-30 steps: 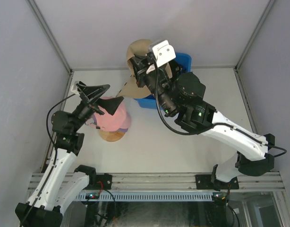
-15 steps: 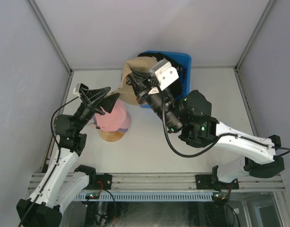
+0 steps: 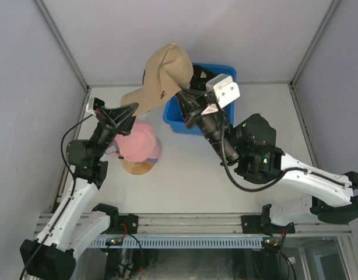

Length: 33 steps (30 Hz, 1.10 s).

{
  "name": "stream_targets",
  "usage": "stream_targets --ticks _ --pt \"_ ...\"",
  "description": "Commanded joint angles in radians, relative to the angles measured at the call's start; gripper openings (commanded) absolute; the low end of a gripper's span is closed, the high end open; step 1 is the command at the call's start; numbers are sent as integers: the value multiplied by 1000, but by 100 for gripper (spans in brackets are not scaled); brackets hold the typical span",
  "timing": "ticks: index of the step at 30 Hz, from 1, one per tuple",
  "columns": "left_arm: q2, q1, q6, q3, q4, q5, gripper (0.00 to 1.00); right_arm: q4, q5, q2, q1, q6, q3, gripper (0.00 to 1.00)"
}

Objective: Stack the hats
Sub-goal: Adjust the hat.

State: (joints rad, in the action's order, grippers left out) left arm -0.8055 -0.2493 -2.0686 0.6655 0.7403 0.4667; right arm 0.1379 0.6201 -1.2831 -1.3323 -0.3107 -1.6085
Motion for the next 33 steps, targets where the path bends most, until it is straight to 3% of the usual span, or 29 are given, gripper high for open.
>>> stream_targets --ticks 1,5,8,14,23,33 --pt "24 3 230 136 -99 -71 0 -94 32 86 130 282 1 7" --pt "82 -7 536 252 -424 -165 0 -207 -78 176 284 588 91 33" --pt "112 -22 637 265 -482 -257 0 -220 -170 233 355 719 177 42" --pt "114 -92 761 275 -514 -375 0 -213 -317 267 381 831 269 47" --pt "99 -181 890 304 -526 -463 0 -191 -748 172 491 1008 238 51" --pt "67 -278 979 341 -507 -487 0 -122 -942 77 525 1236 230 52"
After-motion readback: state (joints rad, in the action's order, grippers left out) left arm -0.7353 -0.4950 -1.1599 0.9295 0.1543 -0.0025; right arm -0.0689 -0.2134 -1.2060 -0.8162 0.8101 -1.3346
